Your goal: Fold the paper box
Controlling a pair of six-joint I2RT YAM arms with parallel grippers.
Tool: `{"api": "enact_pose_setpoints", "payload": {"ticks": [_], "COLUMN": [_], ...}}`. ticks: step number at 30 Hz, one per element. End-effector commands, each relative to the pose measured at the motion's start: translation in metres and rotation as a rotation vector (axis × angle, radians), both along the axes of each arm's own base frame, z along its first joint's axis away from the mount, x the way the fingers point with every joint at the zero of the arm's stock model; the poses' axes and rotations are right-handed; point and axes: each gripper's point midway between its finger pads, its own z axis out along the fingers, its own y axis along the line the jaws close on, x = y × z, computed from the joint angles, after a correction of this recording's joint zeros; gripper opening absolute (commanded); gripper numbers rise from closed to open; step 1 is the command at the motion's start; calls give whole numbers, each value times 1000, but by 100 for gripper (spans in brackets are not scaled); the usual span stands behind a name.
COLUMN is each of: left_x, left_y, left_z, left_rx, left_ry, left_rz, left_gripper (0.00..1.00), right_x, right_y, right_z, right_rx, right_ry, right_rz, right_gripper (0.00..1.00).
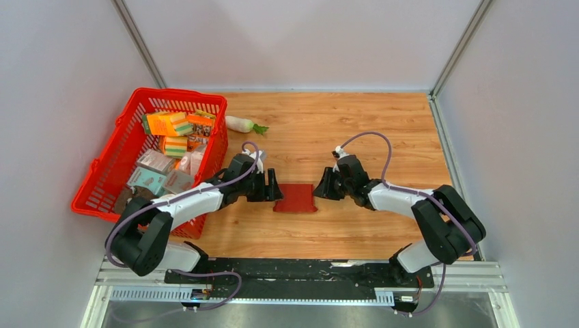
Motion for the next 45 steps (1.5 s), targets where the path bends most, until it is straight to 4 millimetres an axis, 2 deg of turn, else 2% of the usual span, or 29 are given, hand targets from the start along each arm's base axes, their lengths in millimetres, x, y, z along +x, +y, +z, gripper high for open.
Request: {"api": "enact_pose_setpoints", "payload": {"ticks": [1,5,6,17,19,22,24,26,27,28,29,32,34,36,37,38,40,45], "left_x": [15,11,16,19,23,24,24,25,23,24,21,17,15,13,12,11,11,16], "left_y": [-16,-19,-24,-42,-48,-55,-55,-52,-49,-47,-43,-33,-28,-25,-25,-25,-25,-38], "left_z": [14,4,8,10,15,18,16,12,9,9,5,2,5,5,6,5,4,4], "left_rx": [-66,-76,-104,-207,-244,-284,-280,-263,-249,-238,-220,-182,-165,-150,-150,-150,-154,-210], "left_ry": [-22,27,7,46,37,49,58,60,69,62,71,57,37,36,34,35,39,65], "left_rz": [-8,-17,-12,-11,-18,-25,-17,-3,3,12,17,33,38,33,29,28,29,24], "left_gripper": [76,77,77,78,74,61,52,51,52,54,60,67,68,71,72,75,77,80], "right_x": [7,1,0,-2,-1,0,3,4,5,1,6,4,5,6,11,5,13,11], "right_y": [5,-7,-8,-19,-19,-19,-23,-30,-32,-38,-41,-48,-50,-45,-38,-30,-17,-6], "right_z": [-2,-15,-16,-25,-23,-17,-8,-4,3,1,6,14,18,24,28,28,38,20], "right_rx": [81,83,85,87,90,85,69,35,32,3,-14,-42,-52,-28,5,41,93,119], "right_ry": [0,26,29,43,36,27,4,6,-10,14,-3,-15,-23,-37,-62,-38,-73,-32], "right_rz": [12,-11,-14,-41,-38,-32,-50,-76,-87,-98,-116,-124,-130,-111,-93,-52,-16,28], "right_gripper": [26,24,24,22,22,23,27,32,34,36,38,45,47,48,49,50,51,49]}}
